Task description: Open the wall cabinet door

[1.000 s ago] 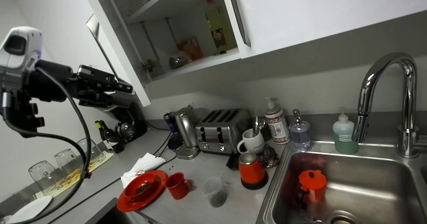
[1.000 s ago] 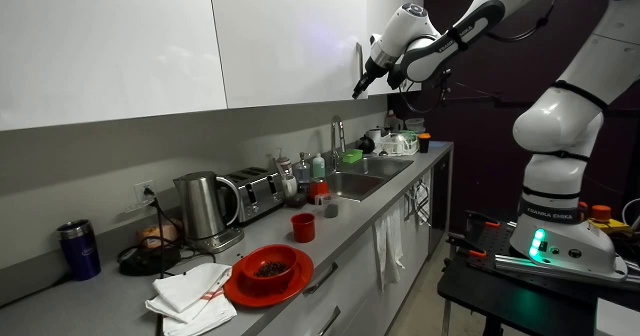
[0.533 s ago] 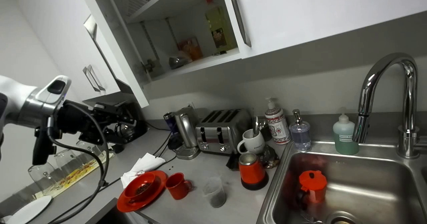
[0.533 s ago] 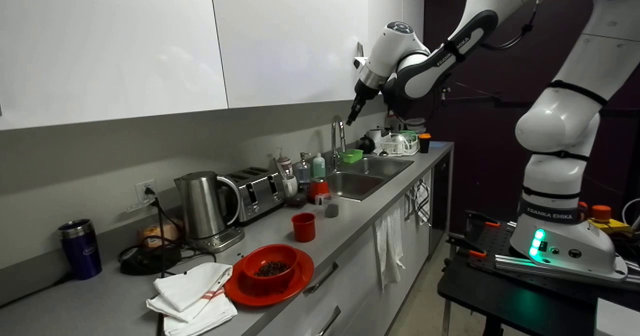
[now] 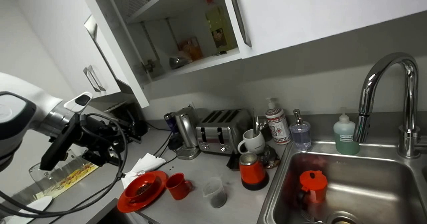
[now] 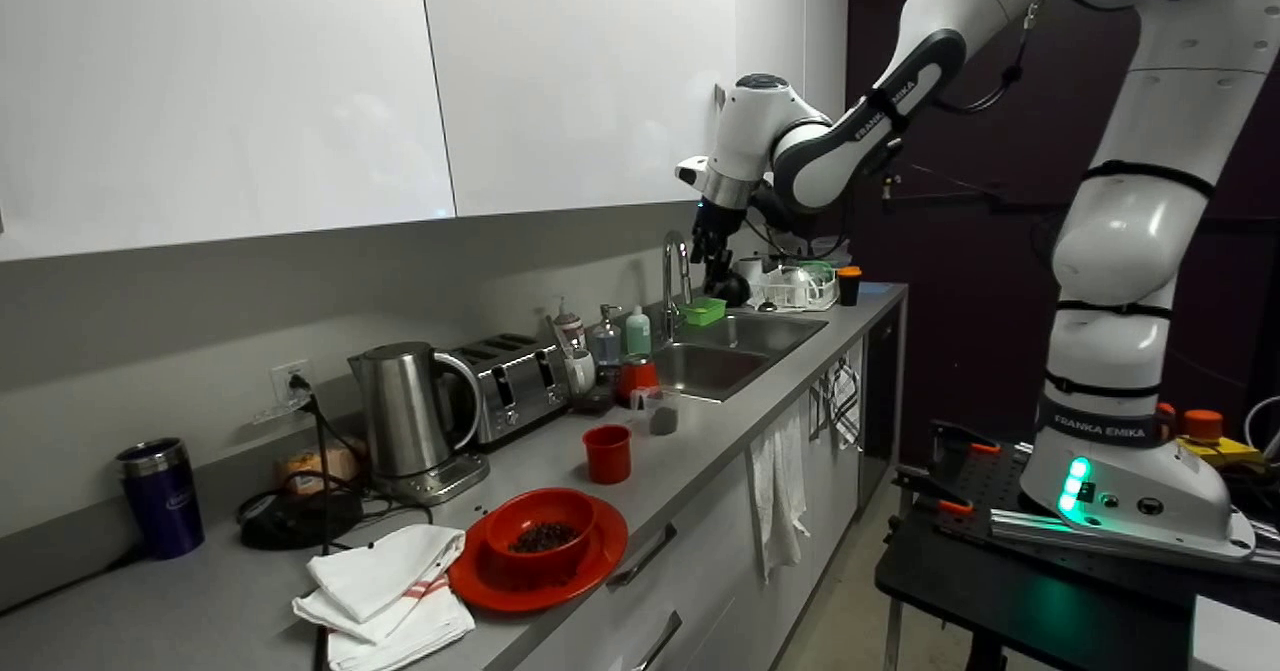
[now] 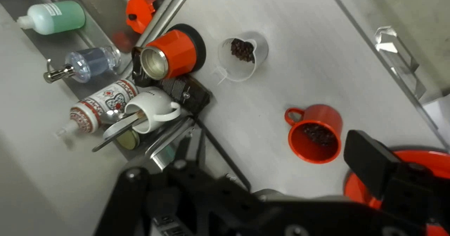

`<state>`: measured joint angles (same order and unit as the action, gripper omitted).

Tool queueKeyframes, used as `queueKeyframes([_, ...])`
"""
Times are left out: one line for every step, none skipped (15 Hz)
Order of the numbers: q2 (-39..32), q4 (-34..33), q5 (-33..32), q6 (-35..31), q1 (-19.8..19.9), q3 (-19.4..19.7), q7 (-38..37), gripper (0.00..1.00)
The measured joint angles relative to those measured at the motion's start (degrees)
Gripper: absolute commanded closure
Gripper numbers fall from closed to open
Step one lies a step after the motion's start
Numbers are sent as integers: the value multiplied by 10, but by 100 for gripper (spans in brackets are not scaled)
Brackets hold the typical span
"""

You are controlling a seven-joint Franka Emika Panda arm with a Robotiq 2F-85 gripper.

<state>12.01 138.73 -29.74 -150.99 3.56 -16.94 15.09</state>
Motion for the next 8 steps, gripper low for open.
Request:
queueKeyframes([-9,-14,12,31,-17,14,24,0])
queueKeyframes([-18,-28,23,60,-30,26,45,0])
queueKeyframes([-25,-43,32,86,-40,37,61,0])
queueKeyframes([-31,-58,40,108,-47,46,75,0])
queueKeyframes([-37,-72,48,127,-53,54,87,0])
queueKeyframes([-42,-85,56,144,-57,62,98,0])
queueKeyframes([-45,-98,66,162,-60,70,110,0])
queueKeyframes([-48,-109,75,179,-62,77,122,0])
